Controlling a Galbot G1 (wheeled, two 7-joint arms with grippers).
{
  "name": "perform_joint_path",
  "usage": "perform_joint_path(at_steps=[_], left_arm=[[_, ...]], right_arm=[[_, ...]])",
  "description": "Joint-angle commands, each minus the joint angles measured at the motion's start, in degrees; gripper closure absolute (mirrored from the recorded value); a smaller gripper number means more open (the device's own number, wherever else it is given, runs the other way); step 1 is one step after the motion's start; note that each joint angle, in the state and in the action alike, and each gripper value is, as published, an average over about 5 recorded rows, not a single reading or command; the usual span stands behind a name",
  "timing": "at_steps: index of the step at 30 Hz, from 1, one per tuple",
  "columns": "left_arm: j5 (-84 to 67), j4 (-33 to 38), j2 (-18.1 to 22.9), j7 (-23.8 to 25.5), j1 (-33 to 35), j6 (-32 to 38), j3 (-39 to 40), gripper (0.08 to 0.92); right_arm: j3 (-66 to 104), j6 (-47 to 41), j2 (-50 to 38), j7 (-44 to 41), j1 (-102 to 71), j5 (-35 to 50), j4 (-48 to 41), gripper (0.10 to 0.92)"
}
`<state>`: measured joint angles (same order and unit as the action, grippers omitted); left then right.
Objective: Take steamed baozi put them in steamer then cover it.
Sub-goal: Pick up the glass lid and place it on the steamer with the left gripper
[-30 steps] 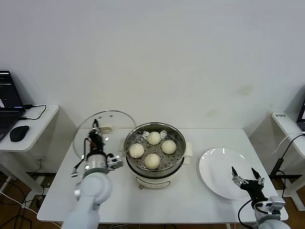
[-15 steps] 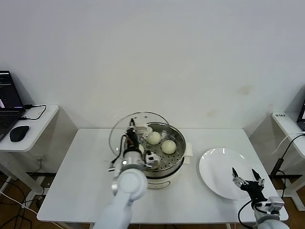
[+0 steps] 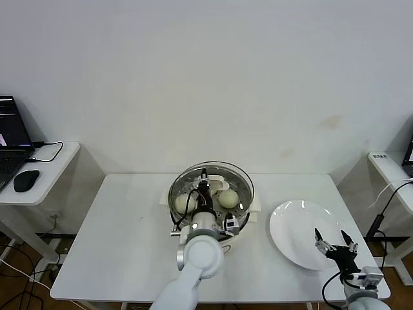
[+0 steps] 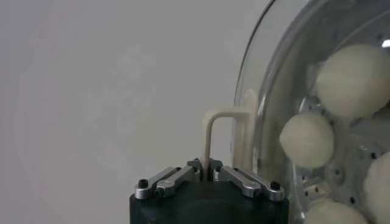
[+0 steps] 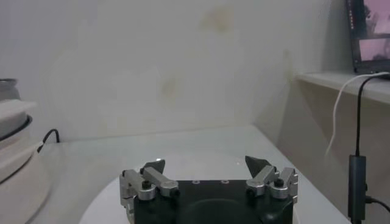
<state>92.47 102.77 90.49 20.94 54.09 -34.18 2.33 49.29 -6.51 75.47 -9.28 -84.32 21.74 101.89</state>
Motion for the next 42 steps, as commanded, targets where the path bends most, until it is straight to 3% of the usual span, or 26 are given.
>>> perform_joint_path(at_steps=[1,42], left_arm=[[2.5,-2.0,1.2,0.2,-0.6,-0.1,1.0,0.855],[3.6,-4.7,1.1,0.2,-0.6,0.8,-0.5,0.855]], right_arm=[[0.0,0.2,0.1,-0.1,-0.1,-0.2,-0.4,0.203],[0.2,0.4,0.1,-0.3,-0.4,-0.3,-0.3,0.203]])
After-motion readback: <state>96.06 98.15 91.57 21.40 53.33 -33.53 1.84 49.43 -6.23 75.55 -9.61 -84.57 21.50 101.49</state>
